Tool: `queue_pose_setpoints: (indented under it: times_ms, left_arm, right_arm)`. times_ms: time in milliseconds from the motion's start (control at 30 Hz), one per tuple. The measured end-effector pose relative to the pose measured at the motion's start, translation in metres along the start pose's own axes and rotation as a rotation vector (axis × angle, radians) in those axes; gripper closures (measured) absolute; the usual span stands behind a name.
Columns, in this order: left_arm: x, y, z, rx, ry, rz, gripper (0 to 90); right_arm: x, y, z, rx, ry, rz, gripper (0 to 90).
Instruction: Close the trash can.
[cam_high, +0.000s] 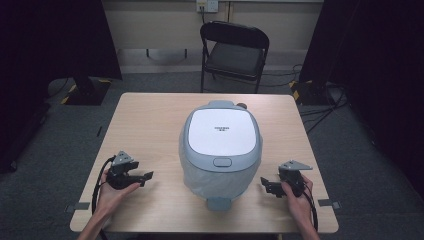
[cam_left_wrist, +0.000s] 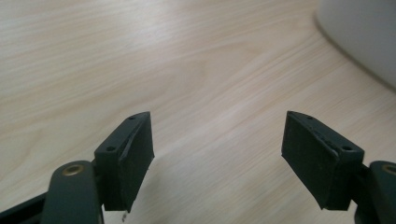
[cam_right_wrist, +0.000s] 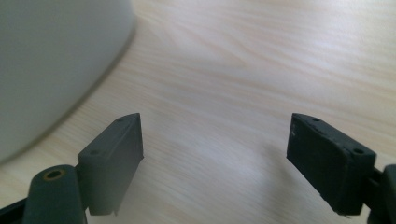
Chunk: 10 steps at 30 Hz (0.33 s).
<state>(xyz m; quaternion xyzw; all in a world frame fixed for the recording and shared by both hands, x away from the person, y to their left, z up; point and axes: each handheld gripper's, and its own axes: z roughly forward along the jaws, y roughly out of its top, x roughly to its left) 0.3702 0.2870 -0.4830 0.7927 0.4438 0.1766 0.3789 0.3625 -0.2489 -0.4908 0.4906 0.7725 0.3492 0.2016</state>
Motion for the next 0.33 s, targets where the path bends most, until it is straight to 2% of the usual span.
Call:
queue_pose_setpoints:
  times_ms: [100,133,167,200,233,333]
  left_arm:
    - [0.001,-0.005,0.005,0.018,0.031,0.021,23.5]
    - [0.001,-0.006,0.008,0.034,0.034,0.027,22.9]
    - [0.002,-0.008,0.012,0.07,0.02,0.02,22.5]
    - [0.0,-0.008,0.013,0.068,0.03,0.046,18.8]
    - [-0.001,-0.008,0.014,0.063,0.038,0.051,17.0]
    - [-0.001,-0.012,0.015,0.032,0.035,0.043,15.0]
  right_arm:
    - [-0.003,-0.004,0.003,0.025,-0.011,0.002,16.5]
    - [-0.003,-0.005,0.003,0.021,-0.017,-0.004,16.6]
    - [-0.003,-0.005,0.003,0.024,-0.02,-0.013,16.5]
    - [-0.002,-0.005,0.004,0.022,-0.025,-0.019,16.5]
    - [-0.002,-0.005,0.004,0.02,-0.031,-0.032,15.8]
    - [-0.001,-0.008,0.005,0.0,-0.031,-0.03,14.1]
